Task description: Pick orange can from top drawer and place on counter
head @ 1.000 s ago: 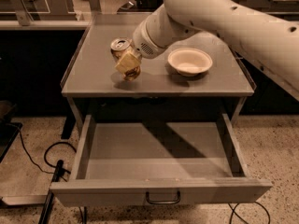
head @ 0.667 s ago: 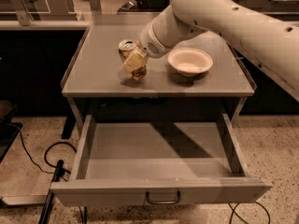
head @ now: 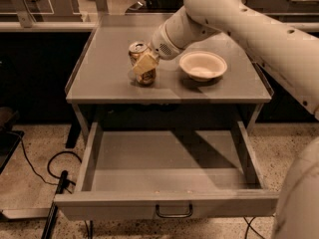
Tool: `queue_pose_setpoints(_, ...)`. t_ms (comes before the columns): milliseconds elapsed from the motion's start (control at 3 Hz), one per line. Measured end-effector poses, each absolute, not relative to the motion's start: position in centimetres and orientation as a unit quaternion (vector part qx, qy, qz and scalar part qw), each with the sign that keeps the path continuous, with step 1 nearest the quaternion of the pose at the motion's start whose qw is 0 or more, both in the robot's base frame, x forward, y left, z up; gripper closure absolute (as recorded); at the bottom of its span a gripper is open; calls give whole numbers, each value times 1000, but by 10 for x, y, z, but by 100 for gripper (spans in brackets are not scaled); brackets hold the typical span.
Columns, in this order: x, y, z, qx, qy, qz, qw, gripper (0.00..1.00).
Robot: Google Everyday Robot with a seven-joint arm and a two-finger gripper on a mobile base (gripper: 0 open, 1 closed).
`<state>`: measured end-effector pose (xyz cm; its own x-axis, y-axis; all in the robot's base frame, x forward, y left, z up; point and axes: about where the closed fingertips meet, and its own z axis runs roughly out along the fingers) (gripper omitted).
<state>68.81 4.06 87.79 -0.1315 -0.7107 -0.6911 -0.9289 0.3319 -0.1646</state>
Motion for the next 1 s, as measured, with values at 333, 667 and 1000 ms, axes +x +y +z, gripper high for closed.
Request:
queue_pose_setpoints(333,695,44,877,-560,732,163,353,100)
queue_pose_setpoints(667,695,44,877,-560,732,163,353,82)
queue_pose_setpoints(1000,695,44,877,-560,732,163,353,59)
